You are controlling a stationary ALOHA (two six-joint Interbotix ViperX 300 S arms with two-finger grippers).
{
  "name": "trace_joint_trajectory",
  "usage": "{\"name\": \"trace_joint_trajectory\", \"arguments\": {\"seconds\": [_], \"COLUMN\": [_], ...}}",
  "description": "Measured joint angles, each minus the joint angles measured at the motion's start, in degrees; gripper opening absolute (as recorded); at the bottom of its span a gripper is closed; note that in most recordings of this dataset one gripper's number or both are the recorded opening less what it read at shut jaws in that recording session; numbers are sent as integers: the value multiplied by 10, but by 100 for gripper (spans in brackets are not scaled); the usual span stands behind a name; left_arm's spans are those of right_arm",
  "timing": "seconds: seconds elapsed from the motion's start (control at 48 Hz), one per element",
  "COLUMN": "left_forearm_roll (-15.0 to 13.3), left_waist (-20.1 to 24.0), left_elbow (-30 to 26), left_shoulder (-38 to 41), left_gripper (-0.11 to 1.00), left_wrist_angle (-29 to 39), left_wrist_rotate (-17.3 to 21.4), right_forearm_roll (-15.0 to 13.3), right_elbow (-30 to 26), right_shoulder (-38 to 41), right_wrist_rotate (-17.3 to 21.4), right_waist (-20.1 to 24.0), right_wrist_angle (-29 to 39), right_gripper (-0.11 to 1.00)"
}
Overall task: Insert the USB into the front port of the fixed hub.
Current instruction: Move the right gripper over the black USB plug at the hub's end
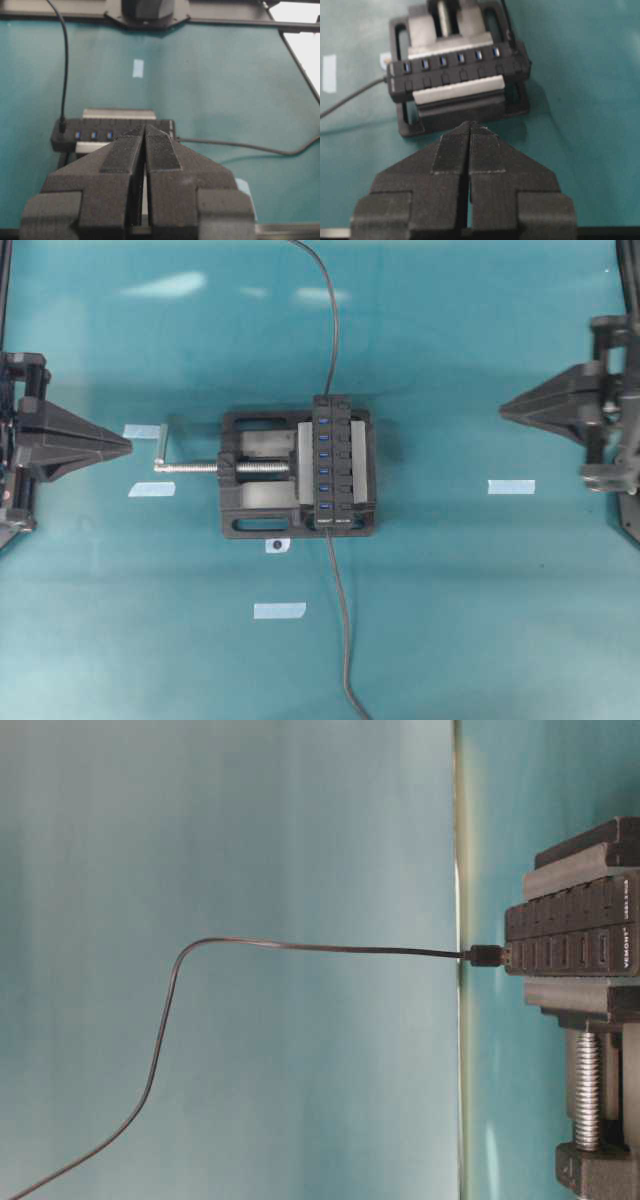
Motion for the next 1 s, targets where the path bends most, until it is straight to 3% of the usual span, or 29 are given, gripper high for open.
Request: {"name": "trace_joint_trajectory", "arguments": {"seconds": [0.292,1.0], "left_forearm_roll": [0,0], "left_waist": [0,1], "left_elbow": [-4,-4], "left_shoulder": [2,-1], "left_gripper": [0,0], "left_wrist_angle": [13,40], "left_wrist_rotate": [-1,-2], "right_forearm_roll": [-7,-8], "right_elbow": [-85,-246], "right_shoulder": [105,328], "right_wrist_rotate": [-11,-156], "right_waist": [-1,-40], "right_wrist_angle": [94,143], "right_gripper": [-2,-2]}}
